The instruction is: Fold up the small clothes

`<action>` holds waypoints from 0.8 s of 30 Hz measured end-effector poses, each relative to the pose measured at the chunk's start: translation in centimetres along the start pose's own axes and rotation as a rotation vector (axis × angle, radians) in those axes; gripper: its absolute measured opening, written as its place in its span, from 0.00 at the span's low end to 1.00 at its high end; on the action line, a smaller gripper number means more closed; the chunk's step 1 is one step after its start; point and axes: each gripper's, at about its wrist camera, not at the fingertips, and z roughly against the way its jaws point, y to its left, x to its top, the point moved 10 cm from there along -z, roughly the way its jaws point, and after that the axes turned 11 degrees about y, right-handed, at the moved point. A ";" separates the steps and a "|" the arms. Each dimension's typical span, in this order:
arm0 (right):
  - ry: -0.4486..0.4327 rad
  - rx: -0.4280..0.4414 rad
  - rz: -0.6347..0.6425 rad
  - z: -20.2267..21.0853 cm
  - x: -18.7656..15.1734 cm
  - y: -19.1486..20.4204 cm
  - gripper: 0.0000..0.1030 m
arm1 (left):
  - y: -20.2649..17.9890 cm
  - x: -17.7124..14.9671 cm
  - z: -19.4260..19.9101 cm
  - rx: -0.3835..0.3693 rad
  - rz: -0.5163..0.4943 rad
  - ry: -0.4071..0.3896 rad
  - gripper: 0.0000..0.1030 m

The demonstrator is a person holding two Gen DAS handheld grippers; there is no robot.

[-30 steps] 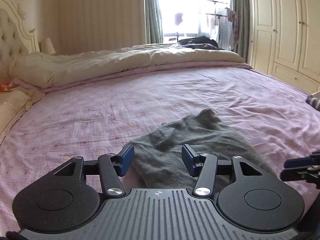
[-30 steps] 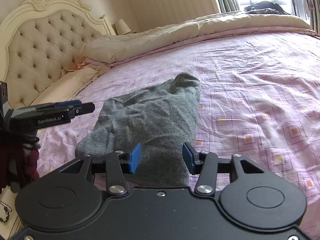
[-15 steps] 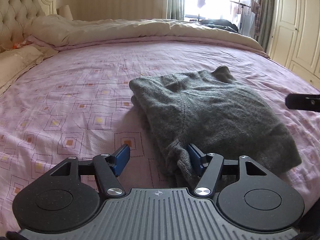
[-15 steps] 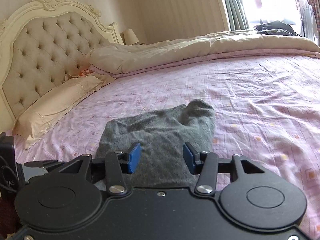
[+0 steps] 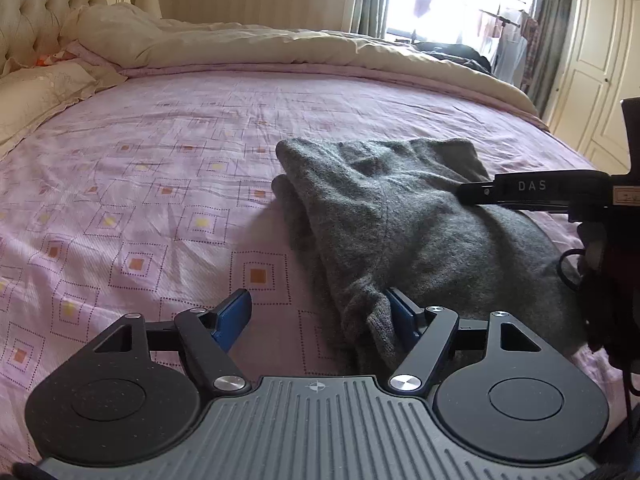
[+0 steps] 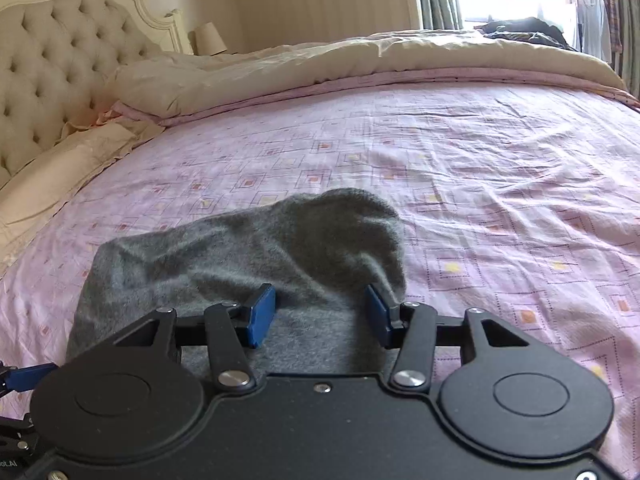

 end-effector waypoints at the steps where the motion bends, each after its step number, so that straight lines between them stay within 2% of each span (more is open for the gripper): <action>1: -0.009 -0.014 -0.011 0.5 -0.1 -0.3 0.59 | 0.1 0.0 0.0 -0.004 0.006 0.002 0.70; 3: -0.032 -0.036 -0.045 1.8 -0.1 -1.3 0.60 | 0.2 0.2 0.2 -0.013 0.017 0.001 0.71; 5: -0.060 -0.042 -0.067 3.2 -0.2 -2.0 0.71 | 0.3 0.2 0.7 -0.006 0.028 -0.011 0.73; 6: -0.076 -0.047 -0.070 4.1 -0.3 -2.2 0.80 | 0.3 0.3 1.1 0.004 0.028 -0.015 0.74; 8: -0.101 -0.052 -0.062 5.8 -0.8 -2.3 0.83 | 0.2 0.3 1.8 0.022 0.029 -0.021 0.79; 11: -0.117 -0.059 -0.055 8.0 -1.9 -2.0 1.00 | 0.3 0.6 3.5 0.052 0.057 -0.045 0.82; 16: -0.093 -0.073 -0.055 11.0 -4.0 -1.0 1.00 | -0.6 1.3 6.6 0.094 0.068 -0.075 0.84; 20: -0.077 -0.044 -0.080 12.7 -5.6 -0.4 1.00 | -2.3 1.3 8.3 0.114 0.038 -0.064 0.85; 24: -0.079 -0.075 -0.075 14.3 -6.4 -0.2 1.00 | -4.3 0.9 9.8 0.145 0.011 -0.068 0.84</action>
